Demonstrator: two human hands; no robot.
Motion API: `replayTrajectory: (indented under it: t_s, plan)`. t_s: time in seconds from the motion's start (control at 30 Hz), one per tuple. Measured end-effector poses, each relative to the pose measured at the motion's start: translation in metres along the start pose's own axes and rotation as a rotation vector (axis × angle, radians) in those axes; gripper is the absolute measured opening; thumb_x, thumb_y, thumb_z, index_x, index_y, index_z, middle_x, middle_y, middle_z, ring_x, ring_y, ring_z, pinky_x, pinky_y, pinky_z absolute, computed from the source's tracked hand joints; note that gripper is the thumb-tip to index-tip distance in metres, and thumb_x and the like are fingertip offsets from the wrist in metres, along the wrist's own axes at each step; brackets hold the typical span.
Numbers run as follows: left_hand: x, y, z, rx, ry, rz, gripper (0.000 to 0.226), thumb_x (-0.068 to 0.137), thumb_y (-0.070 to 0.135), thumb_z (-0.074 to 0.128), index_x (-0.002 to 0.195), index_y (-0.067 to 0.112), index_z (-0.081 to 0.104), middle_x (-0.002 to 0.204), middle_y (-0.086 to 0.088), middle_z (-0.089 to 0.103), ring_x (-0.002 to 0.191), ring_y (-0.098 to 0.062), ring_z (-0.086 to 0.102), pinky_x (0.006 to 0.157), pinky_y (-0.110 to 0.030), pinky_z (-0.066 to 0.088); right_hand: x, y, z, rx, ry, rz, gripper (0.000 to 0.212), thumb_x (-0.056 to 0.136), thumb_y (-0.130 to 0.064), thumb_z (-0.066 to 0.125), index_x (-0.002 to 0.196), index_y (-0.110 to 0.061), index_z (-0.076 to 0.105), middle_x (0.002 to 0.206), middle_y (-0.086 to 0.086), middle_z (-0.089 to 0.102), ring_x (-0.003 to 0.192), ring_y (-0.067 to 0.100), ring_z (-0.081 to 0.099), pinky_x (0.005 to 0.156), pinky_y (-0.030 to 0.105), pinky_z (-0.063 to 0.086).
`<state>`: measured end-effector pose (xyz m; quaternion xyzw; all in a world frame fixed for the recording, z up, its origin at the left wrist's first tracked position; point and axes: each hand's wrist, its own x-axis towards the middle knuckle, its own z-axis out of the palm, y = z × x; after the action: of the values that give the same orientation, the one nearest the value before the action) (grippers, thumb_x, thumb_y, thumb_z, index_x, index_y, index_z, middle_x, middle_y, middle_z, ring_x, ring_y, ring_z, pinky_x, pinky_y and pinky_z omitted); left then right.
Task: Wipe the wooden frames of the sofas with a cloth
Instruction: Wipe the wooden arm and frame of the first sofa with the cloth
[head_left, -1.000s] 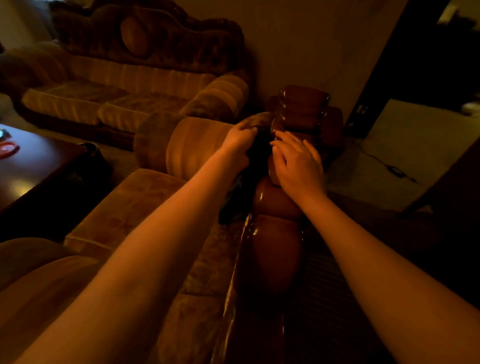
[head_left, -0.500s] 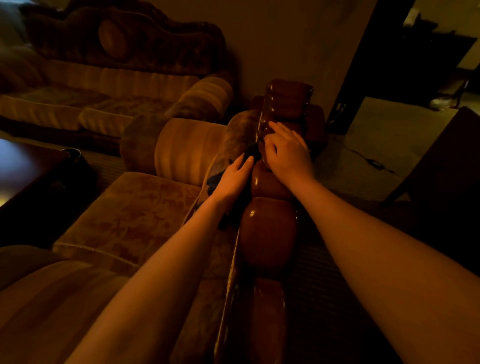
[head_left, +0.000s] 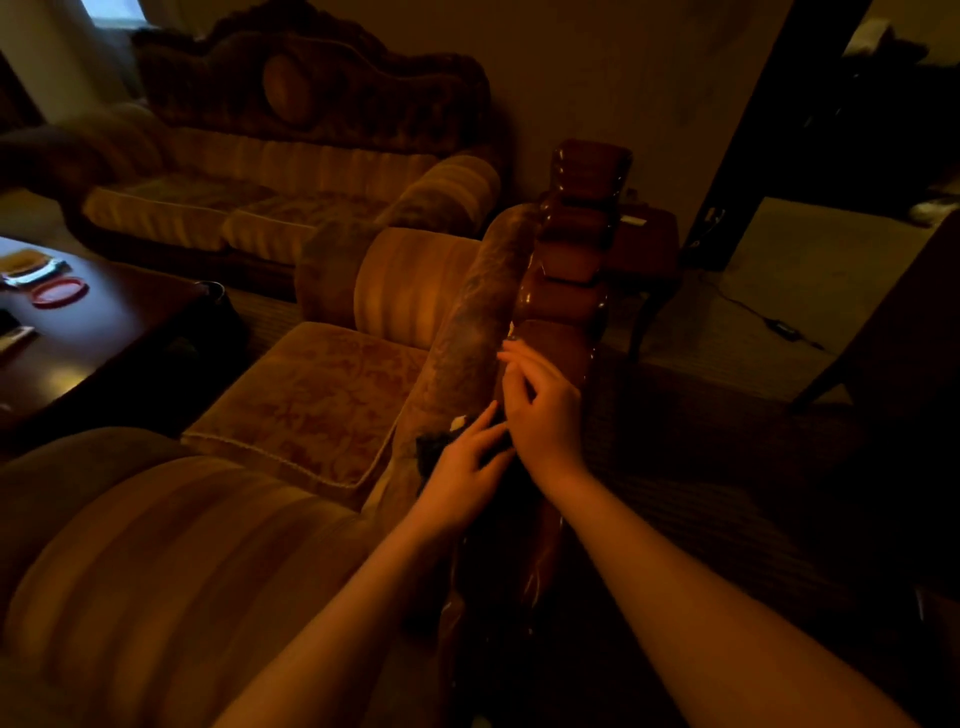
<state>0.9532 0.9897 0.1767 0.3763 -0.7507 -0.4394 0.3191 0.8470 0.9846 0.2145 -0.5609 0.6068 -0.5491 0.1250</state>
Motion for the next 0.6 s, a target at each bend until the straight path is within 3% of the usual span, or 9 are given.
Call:
replayTrajectory:
  t_s: [0.07,0.13,0.2,0.27,0.37,0.43,0.5,0.53,0.6]
  plan:
    - [-0.008,0.010,-0.003,-0.039,-0.013,-0.017,0.031,0.092,0.012,0.052,0.121,0.020,0.058,0.128,-0.003,0.058,0.118,-0.014,0.055,0.093,-0.021,0.043,-0.023,-0.006,0.000,0.005,-0.039,0.035,0.036,0.089,-0.018,0.043,0.106,0.000,0.069,0.117,0.009,0.065,0.109,0.009,0.055,0.093,0.008,0.036]
    - [-0.018,0.028,-0.009,-0.172,0.083,-0.066,0.030,0.095,0.006,0.049,0.119,0.022,0.057,0.120,-0.007,0.064,0.106,-0.013,0.061,0.089,-0.024,0.048,-0.039,-0.009,-0.008,0.015,-0.033,0.116,0.029,0.094,-0.012,0.046,0.110,-0.001,0.067,0.119,0.008,0.063,0.112,0.013,0.056,0.094,0.009,0.036]
    - [-0.020,0.040,-0.018,-0.437,0.314,-0.260,0.023,0.098,0.012,0.047,0.117,0.017,0.058,0.118,-0.013,0.064,0.096,-0.019,0.064,0.081,-0.029,0.053,-0.050,-0.009,-0.018,0.025,-0.040,0.236,0.029,0.097,-0.013,0.048,0.120,-0.005,0.062,0.125,0.008,0.060,0.118,0.018,0.054,0.098,0.020,0.039]
    - [-0.016,0.050,-0.032,-0.776,0.469,-0.527,0.025,0.100,0.018,0.044,0.120,0.009,0.055,0.115,-0.014,0.062,0.090,-0.023,0.063,0.068,-0.028,0.055,-0.060,-0.013,-0.023,0.058,-0.183,0.347,0.040,0.096,-0.026,0.050,0.134,-0.013,0.050,0.134,0.003,0.053,0.123,0.016,0.049,0.102,0.028,0.041]
    - [-0.012,0.072,-0.042,-1.198,0.396,-0.632,0.038,0.099,0.027,0.042,0.130,0.006,0.051,0.121,-0.017,0.059,0.100,-0.029,0.061,0.071,-0.035,0.051,-0.075,-0.028,-0.019,0.236,-0.382,0.411,0.053,0.094,-0.040,0.049,0.142,-0.024,0.035,0.135,-0.001,0.050,0.118,0.012,0.052,0.098,0.034,0.047]
    - [-0.011,0.090,-0.047,-1.249,0.325,-0.556,0.036,0.097,0.030,0.042,0.113,0.006,0.062,0.108,-0.015,0.061,0.091,-0.027,0.061,0.078,-0.035,0.050,-0.072,-0.042,-0.022,0.385,-0.302,0.473,0.052,0.094,-0.040,0.049,0.141,-0.026,0.034,0.128,-0.003,0.054,0.112,0.014,0.056,0.094,0.037,0.050]
    - [-0.005,0.104,-0.057,-1.253,0.228,-0.483,0.040,0.095,0.033,0.041,0.075,0.009,0.066,0.089,-0.011,0.059,0.083,-0.024,0.058,0.081,-0.035,0.045,-0.057,-0.053,-0.033,0.380,-0.182,0.475,0.041,0.095,-0.030,0.052,0.134,-0.021,0.045,0.115,-0.002,0.059,0.106,0.018,0.060,0.089,0.036,0.052]
    - [-0.001,0.111,-0.063,-1.200,0.183,-0.465,0.040,0.095,0.035,0.041,0.073,0.011,0.064,0.089,-0.010,0.057,0.083,-0.024,0.056,0.080,-0.036,0.044,-0.047,-0.055,-0.040,0.300,-0.137,0.434,0.034,0.095,-0.023,0.053,0.128,-0.018,0.051,0.108,-0.002,0.061,0.102,0.020,0.061,0.086,0.036,0.053]
    - [0.011,0.116,-0.078,-0.906,0.152,-0.458,0.033,0.097,0.037,0.039,0.104,0.013,0.061,0.097,-0.007,0.054,0.087,-0.023,0.054,0.079,-0.037,0.043,-0.028,-0.052,-0.050,0.134,-0.056,0.346,0.031,0.093,-0.016,0.053,0.125,-0.016,0.055,0.104,0.000,0.061,0.100,0.023,0.061,0.083,0.037,0.053]
